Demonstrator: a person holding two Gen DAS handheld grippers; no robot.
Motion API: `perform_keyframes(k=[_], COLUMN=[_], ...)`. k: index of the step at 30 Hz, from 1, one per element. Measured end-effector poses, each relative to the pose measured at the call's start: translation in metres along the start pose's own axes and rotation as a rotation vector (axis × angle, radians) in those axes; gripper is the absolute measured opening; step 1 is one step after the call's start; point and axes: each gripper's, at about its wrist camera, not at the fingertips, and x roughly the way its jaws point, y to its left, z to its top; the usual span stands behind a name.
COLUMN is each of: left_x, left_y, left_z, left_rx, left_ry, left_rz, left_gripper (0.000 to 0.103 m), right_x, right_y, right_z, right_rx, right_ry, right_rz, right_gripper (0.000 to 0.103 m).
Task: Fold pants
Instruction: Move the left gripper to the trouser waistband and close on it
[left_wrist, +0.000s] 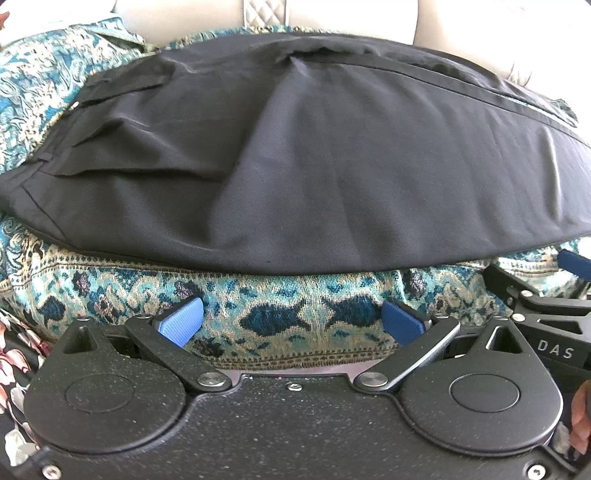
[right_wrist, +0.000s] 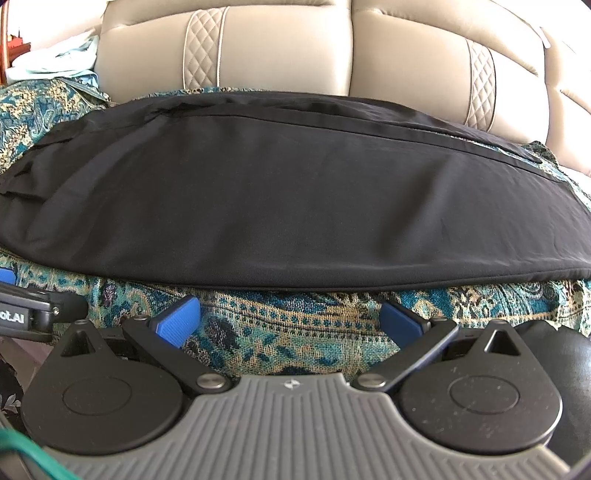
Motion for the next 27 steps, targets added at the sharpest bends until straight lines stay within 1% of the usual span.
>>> perform_keyframes(k=[2,3,4,6,8,9,12,14,16,18,21,23,27], left_x=[-0.006,-0.012,-0.017,-0.032,-0.042,-0.045,-0.042,-0.035,-0.024,-0.007,0.021,0.045,0.090], left_y=[0.007,0.014,0.020,0.033,0.047,0.056,0.084,0.106,0.129,0.153,0.181,0.198,0.217], left_z=[0.010,0.016,0.022,0.038,0.058,0.070,0.113,0.141,0.170,0.201,0.237,0.261,0.287], left_rx=[-0.018,-0.030,-0.040,-0.058,-0.074,-0.084,-0.140,-0.202,-0.288,-0.372,-0.459,-0.509,-0.609], left_ry=[-0.001,-0.011,-0.025,-0.068,-0.113,-0.136,-0.185,-0.210,-0.214,-0.207,-0.197,-0.172,-0.120], left_rz=[-0.041,-0.070,-0.089,-0.116,-0.122,-0.114,-0.049,-0.015,0.005,0.004,0.020,0.059,0.149], left_gripper=[0.099,0.099,0.099,0.100,0.102,0.102,0.102,0.102,0.102,0.103,0.103,0.103,0.103], right_x=[0.002,0.002,0.000,-0.010,-0.020,-0.023,-0.030,-0.030,-0.027,-0.025,-0.021,-0.018,-0.012], right_y=[-0.002,-0.002,-0.002,-0.001,0.002,0.003,0.005,0.005,0.005,0.007,0.013,0.019,0.024], right_z=[0.005,0.011,0.013,0.016,0.021,0.024,0.037,0.046,0.056,0.057,0.056,0.055,0.056], right_rx=[0.003,0.013,0.018,0.007,-0.023,-0.035,-0.062,-0.057,-0.048,-0.047,-0.051,-0.055,-0.058], right_ry=[0.035,0.084,0.088,0.063,0.026,0.007,-0.056,-0.089,-0.106,-0.122,-0.136,-0.141,-0.159], right_rz=[-0.002,-0.001,0.004,0.025,0.033,0.031,0.023,0.015,0.003,-0.006,-0.012,-0.015,-0.034], right_gripper=[0.103,0.103,0.103,0.103,0.103,0.103,0.103,0.103,0.103,0.103,0.103,0.103,0.103])
